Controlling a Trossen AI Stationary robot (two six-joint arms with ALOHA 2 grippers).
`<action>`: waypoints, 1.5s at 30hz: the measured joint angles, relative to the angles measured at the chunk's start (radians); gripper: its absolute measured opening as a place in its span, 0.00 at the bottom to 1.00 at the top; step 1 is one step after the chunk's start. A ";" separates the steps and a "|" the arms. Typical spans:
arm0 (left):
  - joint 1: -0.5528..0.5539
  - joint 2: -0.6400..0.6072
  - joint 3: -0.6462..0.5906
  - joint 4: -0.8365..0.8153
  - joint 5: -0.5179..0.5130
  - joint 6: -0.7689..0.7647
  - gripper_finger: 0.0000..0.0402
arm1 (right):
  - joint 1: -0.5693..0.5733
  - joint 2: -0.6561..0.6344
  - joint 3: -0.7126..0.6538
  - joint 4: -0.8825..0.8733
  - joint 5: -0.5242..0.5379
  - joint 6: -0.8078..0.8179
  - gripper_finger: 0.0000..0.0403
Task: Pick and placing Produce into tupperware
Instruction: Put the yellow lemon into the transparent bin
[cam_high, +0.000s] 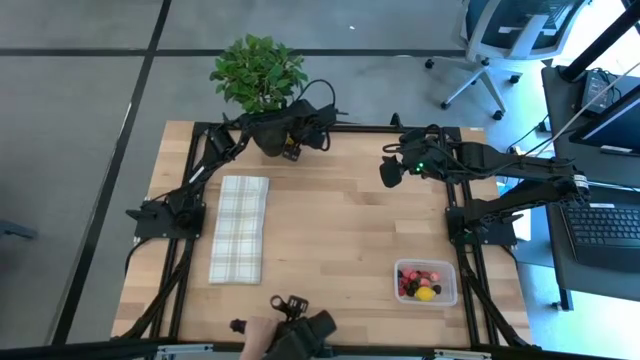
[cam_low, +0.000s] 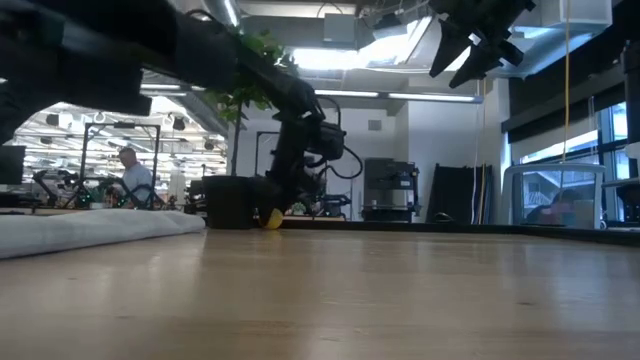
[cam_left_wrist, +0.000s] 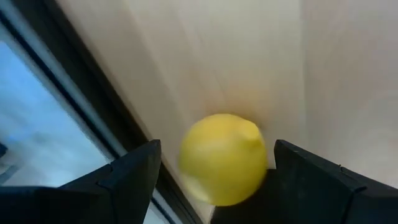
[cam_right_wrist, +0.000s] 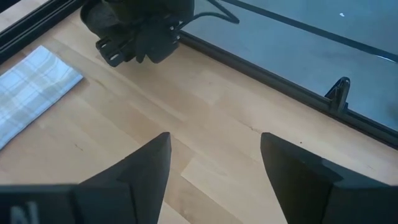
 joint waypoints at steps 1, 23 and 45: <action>0.001 0.000 -0.006 -0.001 0.000 -0.006 0.76 | 0.000 0.000 0.000 0.000 0.000 0.000 0.62; 0.027 -0.005 -0.066 0.131 -0.079 -0.143 0.76 | 0.002 0.000 0.000 -0.002 -0.018 0.000 0.62; 0.026 -0.004 -0.066 0.159 -0.034 -0.145 0.76 | 0.002 0.000 0.000 -0.001 -0.019 0.000 0.62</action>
